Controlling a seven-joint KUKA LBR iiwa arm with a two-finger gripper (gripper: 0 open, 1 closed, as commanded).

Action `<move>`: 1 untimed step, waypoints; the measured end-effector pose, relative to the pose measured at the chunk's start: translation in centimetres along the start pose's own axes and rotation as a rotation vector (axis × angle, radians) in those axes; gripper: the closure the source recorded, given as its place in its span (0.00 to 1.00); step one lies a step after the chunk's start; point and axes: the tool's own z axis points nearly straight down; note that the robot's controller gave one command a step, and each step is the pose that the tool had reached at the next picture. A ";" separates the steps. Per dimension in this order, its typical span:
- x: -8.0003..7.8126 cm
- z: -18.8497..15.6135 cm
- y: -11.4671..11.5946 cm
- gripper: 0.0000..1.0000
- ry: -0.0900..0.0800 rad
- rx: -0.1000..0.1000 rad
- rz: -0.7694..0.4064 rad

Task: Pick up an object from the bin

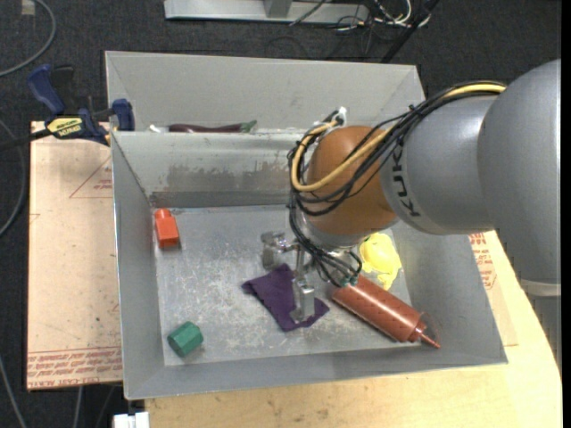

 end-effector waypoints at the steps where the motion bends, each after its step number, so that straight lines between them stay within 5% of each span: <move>1: -2.1 0.9 2.9 1.00 -0.010 0.003 -0.243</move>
Offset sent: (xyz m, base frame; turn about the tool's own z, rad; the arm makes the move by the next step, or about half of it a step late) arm 0.0000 0.0000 0.0000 0.0000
